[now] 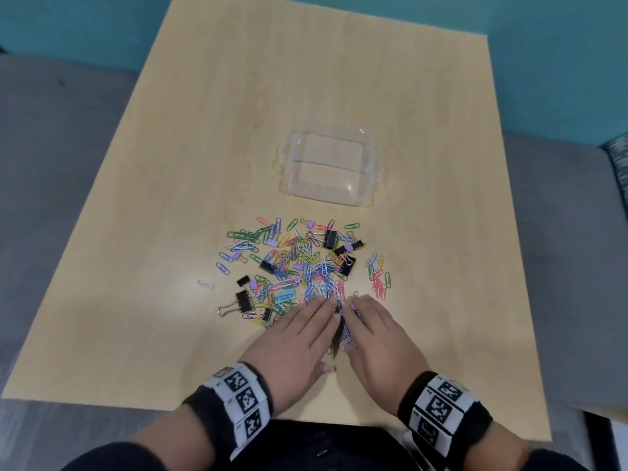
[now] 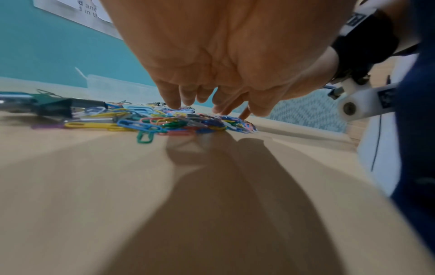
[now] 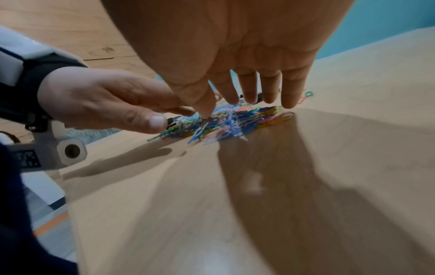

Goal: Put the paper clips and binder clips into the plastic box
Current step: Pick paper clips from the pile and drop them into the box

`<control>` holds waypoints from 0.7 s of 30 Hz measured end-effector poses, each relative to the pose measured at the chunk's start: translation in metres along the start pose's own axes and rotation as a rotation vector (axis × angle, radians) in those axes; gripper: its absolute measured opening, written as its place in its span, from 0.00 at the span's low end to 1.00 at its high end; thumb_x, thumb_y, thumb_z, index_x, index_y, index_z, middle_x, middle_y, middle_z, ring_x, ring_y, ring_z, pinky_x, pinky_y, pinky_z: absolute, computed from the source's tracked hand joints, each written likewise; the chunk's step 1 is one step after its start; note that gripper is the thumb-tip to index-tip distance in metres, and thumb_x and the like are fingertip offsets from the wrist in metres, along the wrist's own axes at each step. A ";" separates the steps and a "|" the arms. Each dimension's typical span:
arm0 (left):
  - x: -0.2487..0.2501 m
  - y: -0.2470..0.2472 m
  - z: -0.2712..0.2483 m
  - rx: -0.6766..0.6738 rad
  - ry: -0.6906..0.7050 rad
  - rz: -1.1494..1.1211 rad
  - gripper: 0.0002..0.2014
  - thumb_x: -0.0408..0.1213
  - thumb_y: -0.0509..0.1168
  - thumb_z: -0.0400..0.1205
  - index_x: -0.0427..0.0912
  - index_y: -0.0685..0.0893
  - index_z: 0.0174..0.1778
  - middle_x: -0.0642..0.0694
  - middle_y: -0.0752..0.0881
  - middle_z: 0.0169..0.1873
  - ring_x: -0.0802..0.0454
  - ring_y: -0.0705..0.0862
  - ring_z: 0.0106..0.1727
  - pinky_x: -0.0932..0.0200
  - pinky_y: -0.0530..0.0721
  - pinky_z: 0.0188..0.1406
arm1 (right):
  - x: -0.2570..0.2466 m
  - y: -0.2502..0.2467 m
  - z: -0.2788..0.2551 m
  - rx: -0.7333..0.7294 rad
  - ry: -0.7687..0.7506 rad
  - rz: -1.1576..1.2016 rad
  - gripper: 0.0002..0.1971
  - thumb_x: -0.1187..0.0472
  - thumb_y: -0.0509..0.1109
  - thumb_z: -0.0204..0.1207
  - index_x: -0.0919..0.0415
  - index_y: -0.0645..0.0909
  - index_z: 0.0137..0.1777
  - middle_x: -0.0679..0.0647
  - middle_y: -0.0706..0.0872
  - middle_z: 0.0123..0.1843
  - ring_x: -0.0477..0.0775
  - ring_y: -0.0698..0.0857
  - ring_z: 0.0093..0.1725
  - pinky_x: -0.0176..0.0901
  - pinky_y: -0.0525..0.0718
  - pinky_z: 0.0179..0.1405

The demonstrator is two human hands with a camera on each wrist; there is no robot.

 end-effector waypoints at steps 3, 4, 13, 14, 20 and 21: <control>-0.003 0.002 0.010 -0.029 -0.038 0.036 0.35 0.56 0.48 0.83 0.36 0.56 0.81 0.38 0.52 0.82 0.39 0.49 0.83 0.43 0.53 0.78 | 0.011 0.003 -0.001 -0.022 0.036 -0.027 0.29 0.54 0.55 0.76 0.61 0.63 0.78 0.60 0.67 0.78 0.65 0.63 0.79 0.59 0.71 0.72; -0.004 0.005 0.008 -0.035 -0.040 0.045 0.35 0.56 0.48 0.83 0.37 0.55 0.81 0.38 0.50 0.82 0.39 0.48 0.83 0.44 0.51 0.78 | 0.010 0.006 -0.001 -0.042 0.013 -0.042 0.30 0.54 0.56 0.76 0.61 0.63 0.78 0.61 0.67 0.79 0.66 0.63 0.79 0.59 0.71 0.72; -0.006 0.004 -0.030 0.019 -0.006 0.025 0.33 0.53 0.69 0.74 0.39 0.75 0.72 0.38 0.72 0.75 0.38 0.71 0.75 0.42 0.77 0.68 | 0.045 -0.037 0.005 0.149 0.042 0.123 0.16 0.66 0.67 0.73 0.56 0.79 0.61 0.55 0.83 0.52 0.62 0.80 0.49 0.50 0.82 0.46; -0.004 0.003 -0.030 0.024 -0.006 0.033 0.32 0.53 0.69 0.74 0.39 0.76 0.71 0.39 0.73 0.74 0.39 0.72 0.74 0.43 0.78 0.67 | 0.036 -0.035 0.010 0.130 -0.012 0.079 0.15 0.66 0.68 0.73 0.55 0.79 0.59 0.55 0.83 0.48 0.62 0.79 0.45 0.50 0.81 0.42; 0.013 -0.008 -0.017 0.068 0.016 0.054 0.30 0.53 0.69 0.74 0.41 0.78 0.69 0.40 0.76 0.72 0.40 0.74 0.72 0.46 0.79 0.64 | 0.008 -0.030 0.039 0.089 -0.146 -0.137 0.10 0.64 0.75 0.64 0.54 0.83 0.44 0.53 0.79 0.37 0.60 0.77 0.38 0.49 0.75 0.30; 0.014 -0.009 -0.017 0.069 0.018 0.053 0.29 0.53 0.66 0.75 0.41 0.78 0.69 0.40 0.76 0.72 0.40 0.74 0.72 0.46 0.79 0.65 | 0.007 -0.029 0.042 0.072 -0.147 -0.152 0.09 0.63 0.76 0.63 0.55 0.82 0.42 0.53 0.79 0.36 0.61 0.76 0.38 0.49 0.74 0.30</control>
Point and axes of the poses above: each hand's wrist, its own z-axis towards the middle knuckle, its own y-axis out of the palm, x = y × z, the point moved 10 cm from there along z, towards the middle knuckle
